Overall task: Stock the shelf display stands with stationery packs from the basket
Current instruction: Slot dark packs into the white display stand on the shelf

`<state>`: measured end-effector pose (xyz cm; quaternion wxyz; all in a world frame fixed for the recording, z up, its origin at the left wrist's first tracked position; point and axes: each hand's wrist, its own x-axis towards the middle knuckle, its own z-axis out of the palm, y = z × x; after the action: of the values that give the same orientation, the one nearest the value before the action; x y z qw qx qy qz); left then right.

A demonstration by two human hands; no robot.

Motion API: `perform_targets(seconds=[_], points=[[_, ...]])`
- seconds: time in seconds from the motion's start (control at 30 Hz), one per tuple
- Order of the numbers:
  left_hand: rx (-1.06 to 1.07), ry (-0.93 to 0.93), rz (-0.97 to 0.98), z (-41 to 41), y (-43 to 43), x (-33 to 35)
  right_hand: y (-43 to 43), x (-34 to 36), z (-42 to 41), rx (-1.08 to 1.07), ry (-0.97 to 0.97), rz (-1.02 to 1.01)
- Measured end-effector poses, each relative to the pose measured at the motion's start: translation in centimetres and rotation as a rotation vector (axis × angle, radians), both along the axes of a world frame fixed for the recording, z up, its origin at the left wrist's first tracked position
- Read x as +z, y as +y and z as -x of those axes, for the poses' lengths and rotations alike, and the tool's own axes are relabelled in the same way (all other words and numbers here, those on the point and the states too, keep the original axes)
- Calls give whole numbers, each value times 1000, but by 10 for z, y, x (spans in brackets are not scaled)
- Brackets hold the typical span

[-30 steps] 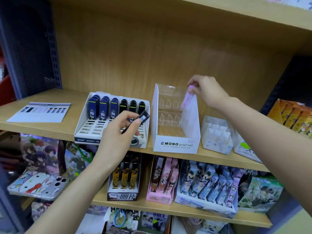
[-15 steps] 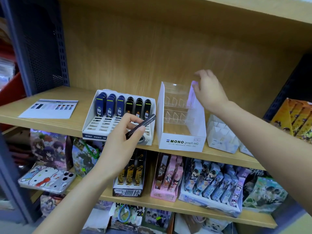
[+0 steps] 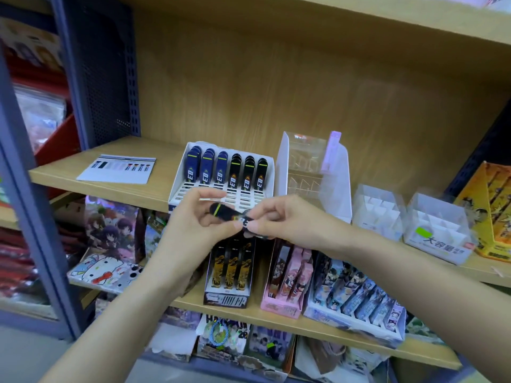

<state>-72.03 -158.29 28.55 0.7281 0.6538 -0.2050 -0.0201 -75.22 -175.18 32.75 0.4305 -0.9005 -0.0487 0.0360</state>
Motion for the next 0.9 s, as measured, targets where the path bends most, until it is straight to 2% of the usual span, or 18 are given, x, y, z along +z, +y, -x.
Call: perform_targets(seconds=[0.03, 0.1, 0.23, 0.4, 0.53, 0.6, 0.8, 0.9], points=[[-14, 68, 93, 1, 3, 2, 2, -2, 2, 11, 0, 11], [10, 46, 111, 3, 6, 4, 12, -6, 7, 29, -53, 39], [51, -181, -68, 6, 4, 4, 29, -15, 13, -24, -187, -10], [261, -561, -401, -12, 10, -3, 21, -5, 2, -197, -305, -67], [311, -697, -716, -34, 12, -13, 0, 10, -29, -375, -472, 227], [312, -740, -814, -41, 9, -18, -8, 16, -45, -411, -533, 302], [270, -749, -876, -53, 10, -33, -27, 15, -79, -388, -593, 376], [271, -757, -859, -53, 12, -37, -29, 16, -87, -336, -576, 496]])
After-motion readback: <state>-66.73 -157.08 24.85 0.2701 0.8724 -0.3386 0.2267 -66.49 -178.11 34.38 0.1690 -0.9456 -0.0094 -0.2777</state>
